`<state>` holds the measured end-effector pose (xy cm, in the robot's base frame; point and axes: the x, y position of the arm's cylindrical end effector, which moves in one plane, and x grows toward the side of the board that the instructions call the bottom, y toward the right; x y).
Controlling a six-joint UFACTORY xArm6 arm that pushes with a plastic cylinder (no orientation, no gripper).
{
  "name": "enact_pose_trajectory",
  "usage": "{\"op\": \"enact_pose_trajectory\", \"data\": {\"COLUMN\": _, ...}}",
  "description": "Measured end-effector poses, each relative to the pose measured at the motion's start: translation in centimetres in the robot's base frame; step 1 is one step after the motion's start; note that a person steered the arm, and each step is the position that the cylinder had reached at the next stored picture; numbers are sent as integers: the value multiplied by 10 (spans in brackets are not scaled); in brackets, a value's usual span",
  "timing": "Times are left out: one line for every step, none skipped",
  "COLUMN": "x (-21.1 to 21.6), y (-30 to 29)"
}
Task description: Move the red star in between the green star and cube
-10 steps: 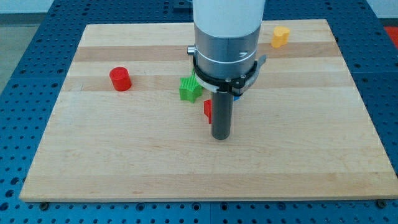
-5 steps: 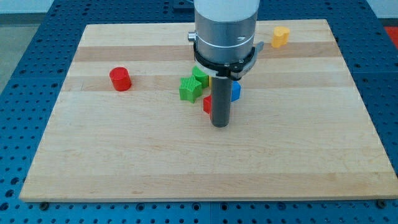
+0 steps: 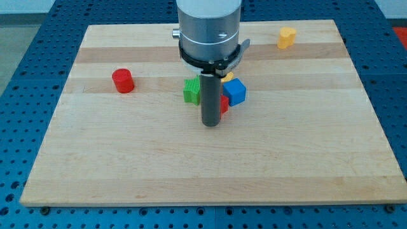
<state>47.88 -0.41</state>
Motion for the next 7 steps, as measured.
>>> {"op": "enact_pose_trajectory", "data": {"x": -5, "y": 0}}
{"op": "enact_pose_trajectory", "data": {"x": -9, "y": 0}}
{"op": "enact_pose_trajectory", "data": {"x": -10, "y": 0}}
{"op": "enact_pose_trajectory", "data": {"x": -10, "y": 0}}
{"op": "enact_pose_trajectory", "data": {"x": -9, "y": 0}}
{"op": "enact_pose_trajectory", "data": {"x": -9, "y": 0}}
{"op": "enact_pose_trajectory", "data": {"x": -8, "y": 0}}
